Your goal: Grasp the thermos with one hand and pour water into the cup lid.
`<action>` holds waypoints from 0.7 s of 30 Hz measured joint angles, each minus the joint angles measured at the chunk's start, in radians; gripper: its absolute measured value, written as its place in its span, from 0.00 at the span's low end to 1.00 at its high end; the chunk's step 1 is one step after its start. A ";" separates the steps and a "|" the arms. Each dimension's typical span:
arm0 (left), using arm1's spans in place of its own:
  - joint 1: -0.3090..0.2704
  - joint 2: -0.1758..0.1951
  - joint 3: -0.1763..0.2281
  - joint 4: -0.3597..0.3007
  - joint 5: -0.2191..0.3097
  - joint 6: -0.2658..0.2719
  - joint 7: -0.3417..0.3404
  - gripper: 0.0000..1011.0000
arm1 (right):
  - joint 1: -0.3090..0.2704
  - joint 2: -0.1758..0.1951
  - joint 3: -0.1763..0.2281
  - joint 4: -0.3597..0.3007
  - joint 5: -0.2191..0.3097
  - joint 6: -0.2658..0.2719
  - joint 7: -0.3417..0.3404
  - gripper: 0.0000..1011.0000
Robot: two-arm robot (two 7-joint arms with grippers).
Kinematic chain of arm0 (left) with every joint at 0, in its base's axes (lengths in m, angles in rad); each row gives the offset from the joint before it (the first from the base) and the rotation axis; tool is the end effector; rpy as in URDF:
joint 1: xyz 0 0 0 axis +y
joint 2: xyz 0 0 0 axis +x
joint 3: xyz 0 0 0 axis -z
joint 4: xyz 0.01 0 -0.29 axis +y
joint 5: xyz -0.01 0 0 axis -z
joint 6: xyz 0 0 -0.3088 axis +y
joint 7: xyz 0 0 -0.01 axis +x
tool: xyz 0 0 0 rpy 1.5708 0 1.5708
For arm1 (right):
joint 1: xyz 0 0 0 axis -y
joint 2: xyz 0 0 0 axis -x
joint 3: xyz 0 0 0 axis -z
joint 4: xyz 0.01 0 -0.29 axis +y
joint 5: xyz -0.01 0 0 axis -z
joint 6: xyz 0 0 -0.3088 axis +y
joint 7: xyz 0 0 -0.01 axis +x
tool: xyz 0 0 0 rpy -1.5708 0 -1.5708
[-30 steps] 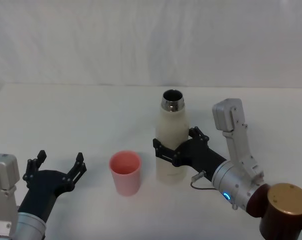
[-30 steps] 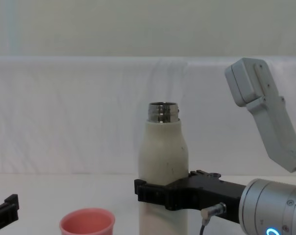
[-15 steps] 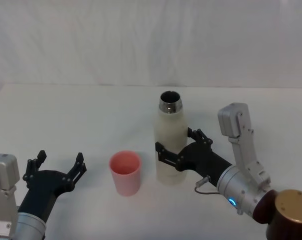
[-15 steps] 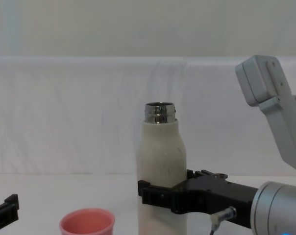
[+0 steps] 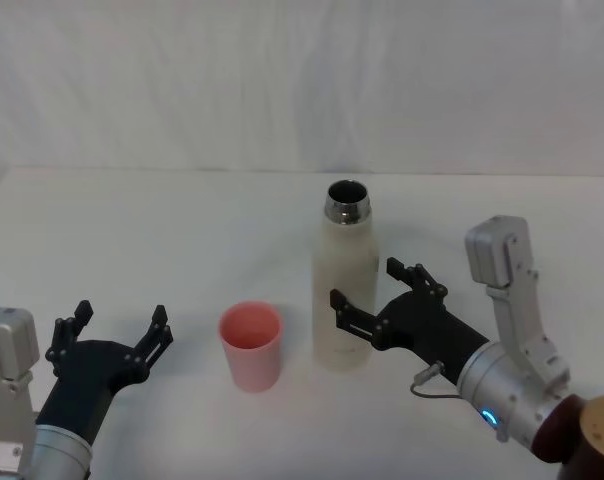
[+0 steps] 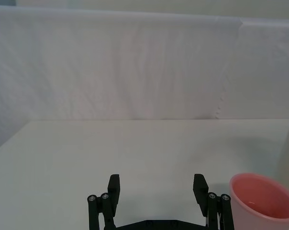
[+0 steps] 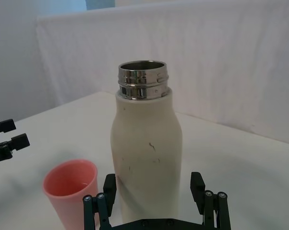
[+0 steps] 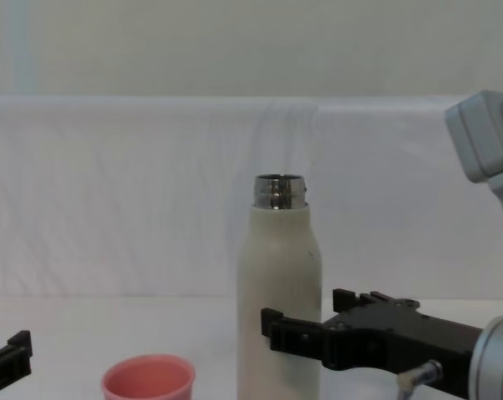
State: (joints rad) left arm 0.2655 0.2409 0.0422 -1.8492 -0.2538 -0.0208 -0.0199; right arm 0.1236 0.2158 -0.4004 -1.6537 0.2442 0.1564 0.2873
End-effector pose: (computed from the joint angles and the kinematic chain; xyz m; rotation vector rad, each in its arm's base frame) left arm 0.2529 0.0375 -0.2853 -0.0381 0.0141 1.4460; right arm 0.3366 0.0665 -0.2567 -0.0375 0.0282 -0.8727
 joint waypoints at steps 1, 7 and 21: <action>0.000 0.000 0.000 0.000 0.000 0.000 0.000 0.99 | -0.009 0.004 0.003 -0.009 0.002 -0.003 -0.001 0.99; 0.000 0.000 0.000 0.000 0.000 0.000 0.000 0.99 | -0.055 0.029 0.015 -0.054 0.005 -0.026 -0.009 0.99; 0.000 0.000 0.000 0.000 0.000 0.000 0.000 0.99 | -0.145 0.050 0.060 -0.088 -0.035 -0.089 -0.055 0.99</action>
State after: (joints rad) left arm 0.2655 0.2410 0.0421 -1.8492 -0.2538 -0.0208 -0.0199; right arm -0.0219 0.2661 -0.3406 -1.7419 0.2093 0.0676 0.2319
